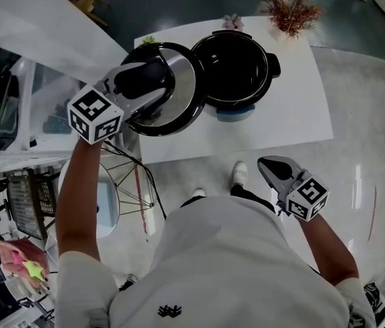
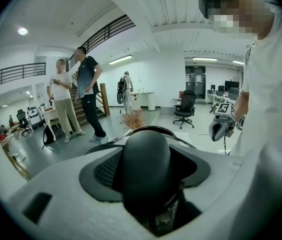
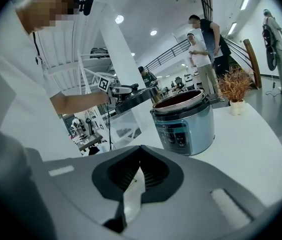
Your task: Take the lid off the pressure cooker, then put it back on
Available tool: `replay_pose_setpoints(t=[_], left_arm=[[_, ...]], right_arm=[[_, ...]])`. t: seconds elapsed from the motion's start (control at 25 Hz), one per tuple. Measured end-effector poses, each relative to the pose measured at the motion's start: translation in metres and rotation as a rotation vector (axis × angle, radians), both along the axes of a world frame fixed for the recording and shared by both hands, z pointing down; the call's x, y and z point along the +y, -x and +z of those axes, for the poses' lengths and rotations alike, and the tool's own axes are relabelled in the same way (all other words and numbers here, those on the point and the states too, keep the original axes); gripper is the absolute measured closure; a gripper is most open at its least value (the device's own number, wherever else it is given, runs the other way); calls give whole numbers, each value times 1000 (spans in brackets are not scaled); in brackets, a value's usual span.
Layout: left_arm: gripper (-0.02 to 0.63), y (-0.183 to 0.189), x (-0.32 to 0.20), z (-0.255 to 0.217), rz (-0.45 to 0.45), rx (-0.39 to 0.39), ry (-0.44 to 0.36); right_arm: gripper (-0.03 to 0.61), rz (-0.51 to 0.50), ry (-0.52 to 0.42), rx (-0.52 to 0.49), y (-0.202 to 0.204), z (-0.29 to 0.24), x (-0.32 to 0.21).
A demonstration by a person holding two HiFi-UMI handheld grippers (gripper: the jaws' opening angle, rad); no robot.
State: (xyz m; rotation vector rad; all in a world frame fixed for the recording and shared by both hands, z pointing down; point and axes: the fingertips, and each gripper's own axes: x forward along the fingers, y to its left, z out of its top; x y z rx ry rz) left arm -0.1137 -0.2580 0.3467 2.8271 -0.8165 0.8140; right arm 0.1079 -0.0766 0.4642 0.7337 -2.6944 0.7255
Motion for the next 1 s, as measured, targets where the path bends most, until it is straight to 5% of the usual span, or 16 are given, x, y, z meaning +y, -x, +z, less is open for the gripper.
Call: replay_pose_setpoints(t=[1.0], left_arm=[[327, -136, -56, 17, 179, -10, 22]], right_arm=[[568, 102, 12, -6, -67, 10, -10]])
